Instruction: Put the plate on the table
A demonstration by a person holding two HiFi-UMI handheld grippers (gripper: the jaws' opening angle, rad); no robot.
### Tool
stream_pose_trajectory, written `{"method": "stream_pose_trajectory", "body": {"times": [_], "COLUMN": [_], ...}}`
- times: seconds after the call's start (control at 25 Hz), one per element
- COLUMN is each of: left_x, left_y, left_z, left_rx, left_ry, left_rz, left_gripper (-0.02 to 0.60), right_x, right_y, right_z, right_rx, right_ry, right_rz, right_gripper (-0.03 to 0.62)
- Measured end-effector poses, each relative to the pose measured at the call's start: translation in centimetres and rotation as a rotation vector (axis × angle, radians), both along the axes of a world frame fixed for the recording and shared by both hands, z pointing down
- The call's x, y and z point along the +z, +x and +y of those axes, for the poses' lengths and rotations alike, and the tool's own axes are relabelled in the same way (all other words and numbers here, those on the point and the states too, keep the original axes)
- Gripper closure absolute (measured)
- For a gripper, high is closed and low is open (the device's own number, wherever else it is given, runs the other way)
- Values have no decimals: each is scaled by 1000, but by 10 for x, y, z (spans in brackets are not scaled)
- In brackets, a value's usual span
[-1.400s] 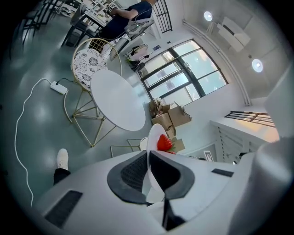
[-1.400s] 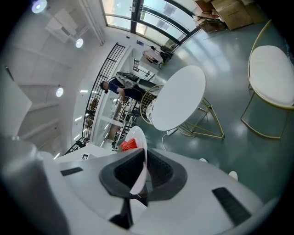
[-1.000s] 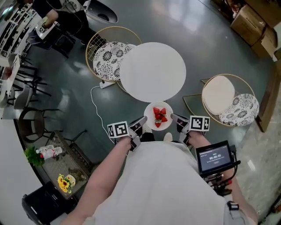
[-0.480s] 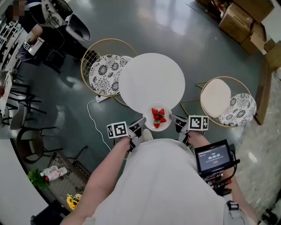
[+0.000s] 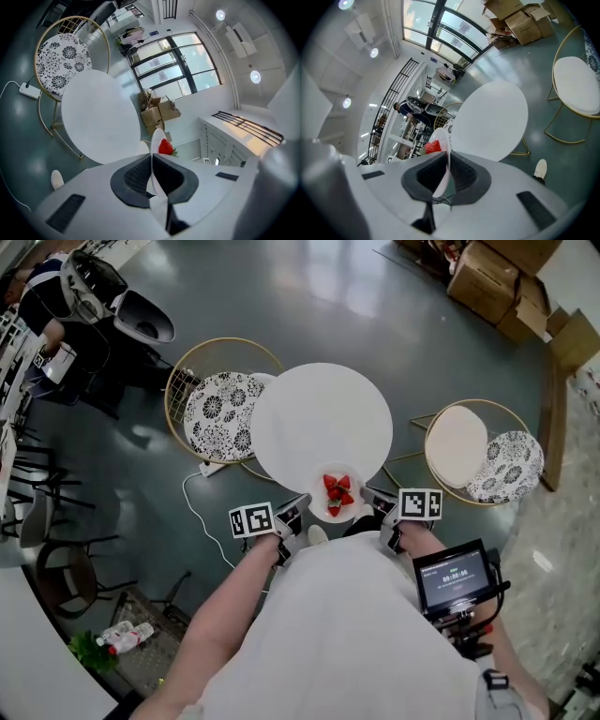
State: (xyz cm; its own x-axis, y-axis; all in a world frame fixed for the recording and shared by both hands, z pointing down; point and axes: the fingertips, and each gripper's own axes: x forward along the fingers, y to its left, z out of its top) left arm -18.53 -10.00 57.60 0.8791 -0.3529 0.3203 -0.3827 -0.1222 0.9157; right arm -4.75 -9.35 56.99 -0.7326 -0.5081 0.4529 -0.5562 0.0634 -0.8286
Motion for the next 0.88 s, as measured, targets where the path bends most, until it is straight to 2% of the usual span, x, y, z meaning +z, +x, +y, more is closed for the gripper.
{"method": "stream_pose_trajectory", "body": {"times": [0.2,0.4,0.64,0.88], "left_x": [5,22,28,38], "left_y": [-6,-13,13,33], "left_z": [-12,-34,-78,-98], "left_rx": [-18,-54,-81,-73], "left_ry": [-14,-38,-65,-91], "left_rz": [-31,-56,-73,-100], "left_gripper": [568,568,568,568], "right_x": [9,25,26,41], "right_y": [-6,-13,12,32], "right_z": [-14,-41,-92,-112], "right_rx": [-12,-67,-136,-131], "right_ry": [-19,-35,-51,-89], "right_rz": [-9,-10,27,25], "right_gripper": [566,566,566,566]}}
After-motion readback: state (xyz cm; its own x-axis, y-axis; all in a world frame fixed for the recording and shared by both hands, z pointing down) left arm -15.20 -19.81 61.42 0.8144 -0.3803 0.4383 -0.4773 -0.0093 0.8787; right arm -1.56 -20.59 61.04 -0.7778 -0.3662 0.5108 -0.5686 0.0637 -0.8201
